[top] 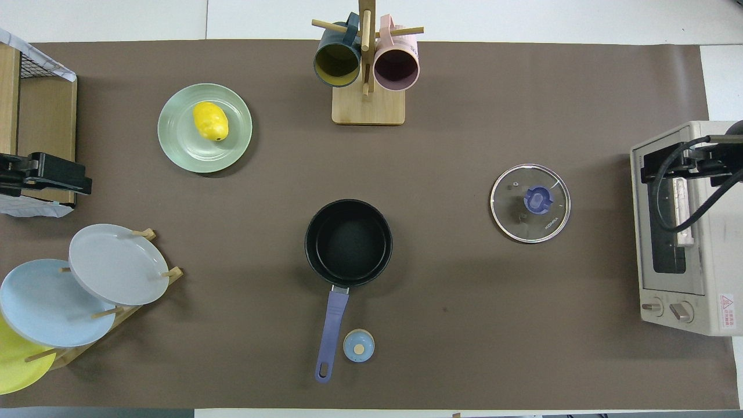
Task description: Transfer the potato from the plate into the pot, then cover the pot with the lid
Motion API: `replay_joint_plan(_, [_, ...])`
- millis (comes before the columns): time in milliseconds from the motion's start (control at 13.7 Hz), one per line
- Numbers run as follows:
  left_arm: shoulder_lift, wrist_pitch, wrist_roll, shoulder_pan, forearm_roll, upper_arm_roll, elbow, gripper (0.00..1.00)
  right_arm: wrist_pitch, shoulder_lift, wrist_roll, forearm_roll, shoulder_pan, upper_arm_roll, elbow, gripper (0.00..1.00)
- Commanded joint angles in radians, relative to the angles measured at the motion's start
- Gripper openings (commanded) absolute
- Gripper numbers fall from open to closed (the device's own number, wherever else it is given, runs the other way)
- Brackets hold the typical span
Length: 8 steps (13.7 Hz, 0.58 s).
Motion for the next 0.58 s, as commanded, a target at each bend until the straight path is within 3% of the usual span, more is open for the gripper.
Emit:
replay_joint_plan(0, [-0.023, 0.001, -0.002, -0.012, 0.013, 0.005, -0.018, 1.00, -0.002, -0.012, 0.001, 0.010, -0.014, 0.011, -0.008, 1.00])
replay_joint_plan(512, [-0.023, 0.024, -0.006, -0.012, 0.011, 0.005, -0.025, 1.00, -0.003, -0.012, 0.001, 0.010, -0.014, 0.011, -0.008, 1.00])
